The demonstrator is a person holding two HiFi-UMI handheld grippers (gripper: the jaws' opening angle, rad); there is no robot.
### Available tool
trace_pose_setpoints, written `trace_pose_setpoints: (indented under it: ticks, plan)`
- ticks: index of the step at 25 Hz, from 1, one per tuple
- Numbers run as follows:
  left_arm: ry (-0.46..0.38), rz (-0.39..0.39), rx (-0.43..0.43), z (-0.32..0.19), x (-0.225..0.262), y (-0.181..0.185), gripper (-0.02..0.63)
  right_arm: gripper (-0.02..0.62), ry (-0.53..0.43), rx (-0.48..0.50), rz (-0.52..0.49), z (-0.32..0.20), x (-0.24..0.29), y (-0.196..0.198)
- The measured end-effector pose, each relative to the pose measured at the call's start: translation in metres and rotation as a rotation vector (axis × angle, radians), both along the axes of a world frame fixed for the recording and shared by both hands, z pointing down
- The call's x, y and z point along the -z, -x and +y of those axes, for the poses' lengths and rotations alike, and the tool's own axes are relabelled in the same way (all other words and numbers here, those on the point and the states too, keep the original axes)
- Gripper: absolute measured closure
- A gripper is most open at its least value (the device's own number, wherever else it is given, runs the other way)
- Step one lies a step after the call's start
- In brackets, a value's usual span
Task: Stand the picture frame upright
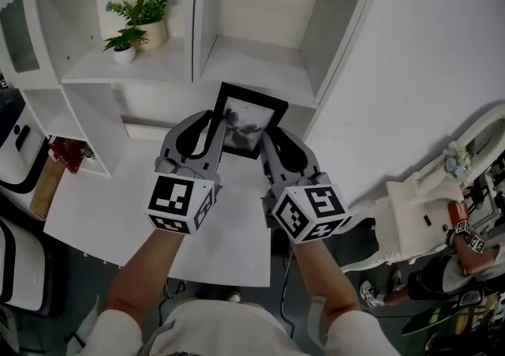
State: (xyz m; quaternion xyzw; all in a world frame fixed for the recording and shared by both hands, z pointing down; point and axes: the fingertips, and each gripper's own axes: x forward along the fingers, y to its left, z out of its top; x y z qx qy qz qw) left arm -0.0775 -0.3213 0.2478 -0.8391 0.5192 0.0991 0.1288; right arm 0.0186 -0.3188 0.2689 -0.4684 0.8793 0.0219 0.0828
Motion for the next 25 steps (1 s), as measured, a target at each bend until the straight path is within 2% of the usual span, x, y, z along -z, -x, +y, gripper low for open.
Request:
trace_pose_setpoints:
  ticks: [10, 18, 25]
  plan:
    - [-0.101, 0.021, 0.014, -0.015, 0.08, -0.003, 0.517, 0.508, -0.136, -0.009, 0.033, -0.019, 0.085, -0.004]
    - [-0.097, 0.026, 0.04, -0.05, 0.119, -0.01, 0.517, 0.511, -0.173, -0.067, 0.045, -0.054, 0.128, -0.011]
    - [-0.047, 0.022, 0.07, -0.091, 0.137, -0.015, 0.517, 0.512, -0.163, -0.116, 0.06, -0.09, 0.151, -0.015]
